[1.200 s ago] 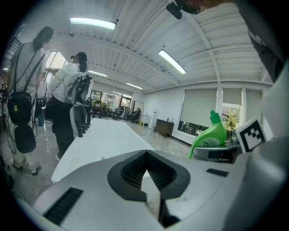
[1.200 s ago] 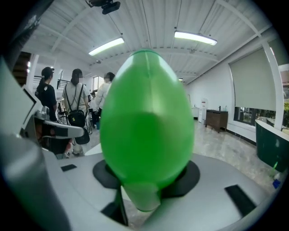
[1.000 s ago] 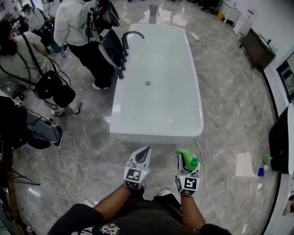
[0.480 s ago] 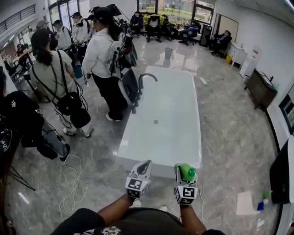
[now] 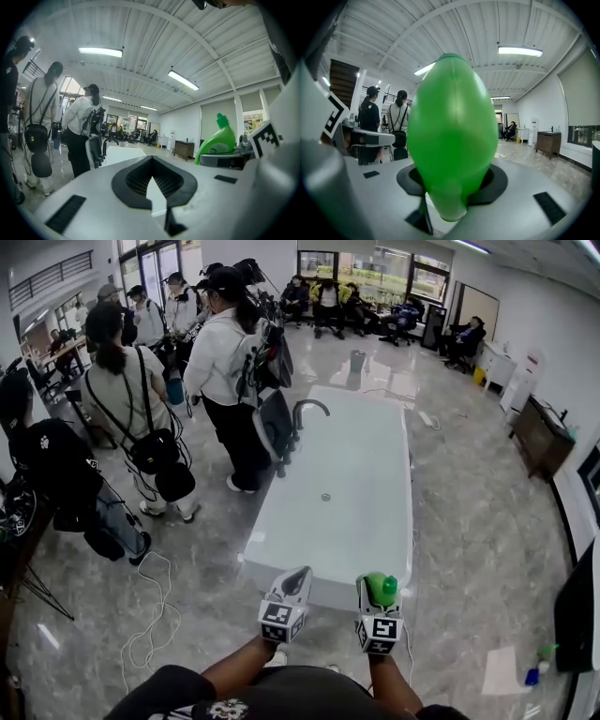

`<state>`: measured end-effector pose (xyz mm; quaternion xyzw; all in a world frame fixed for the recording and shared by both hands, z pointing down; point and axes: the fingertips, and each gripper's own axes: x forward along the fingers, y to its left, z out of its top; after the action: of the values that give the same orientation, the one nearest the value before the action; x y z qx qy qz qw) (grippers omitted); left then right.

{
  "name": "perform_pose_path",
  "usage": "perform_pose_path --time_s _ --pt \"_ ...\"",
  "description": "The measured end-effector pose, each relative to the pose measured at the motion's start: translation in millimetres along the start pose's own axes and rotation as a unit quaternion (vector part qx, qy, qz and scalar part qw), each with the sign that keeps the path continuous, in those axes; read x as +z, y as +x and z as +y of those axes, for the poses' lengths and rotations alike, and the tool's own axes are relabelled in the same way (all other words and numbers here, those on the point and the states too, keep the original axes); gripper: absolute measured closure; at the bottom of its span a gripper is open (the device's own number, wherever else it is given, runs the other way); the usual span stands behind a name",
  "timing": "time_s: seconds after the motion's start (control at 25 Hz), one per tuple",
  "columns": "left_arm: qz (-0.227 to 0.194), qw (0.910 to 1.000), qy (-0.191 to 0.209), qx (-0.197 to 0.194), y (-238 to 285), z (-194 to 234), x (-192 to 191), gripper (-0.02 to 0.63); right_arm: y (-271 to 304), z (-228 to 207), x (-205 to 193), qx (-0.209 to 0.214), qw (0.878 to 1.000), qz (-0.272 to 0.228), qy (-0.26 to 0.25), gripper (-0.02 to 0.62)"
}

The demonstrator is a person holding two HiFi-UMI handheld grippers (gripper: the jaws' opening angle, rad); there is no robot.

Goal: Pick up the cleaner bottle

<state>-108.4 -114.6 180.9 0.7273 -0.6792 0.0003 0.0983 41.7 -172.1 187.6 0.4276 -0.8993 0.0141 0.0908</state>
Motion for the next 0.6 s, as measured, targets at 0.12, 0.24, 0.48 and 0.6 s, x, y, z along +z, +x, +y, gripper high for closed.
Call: perform_pose_path --time_s 0.12,0.24,0.48,0.6 --pt "-0.006 1.0000 0.003 0.005 -1 -1 3 0.604 2 -1 4 0.003 1.000 -0.008 -0.002 0.402" --pt "0.000 0.9999 0.002 0.011 -2 -3 3 0.604 2 -4 6 0.005 1.000 -0.010 -0.007 0.402" --pt "0.004 0.9999 0.001 0.013 5 -5 -3 0.604 3 -11 -3 -0.006 1.000 0.000 0.000 0.402" --pt "0.003 0.9999 0.000 0.011 3 -8 -3 0.604 0 -13 -1 -0.005 1.000 -0.009 -0.004 0.402"
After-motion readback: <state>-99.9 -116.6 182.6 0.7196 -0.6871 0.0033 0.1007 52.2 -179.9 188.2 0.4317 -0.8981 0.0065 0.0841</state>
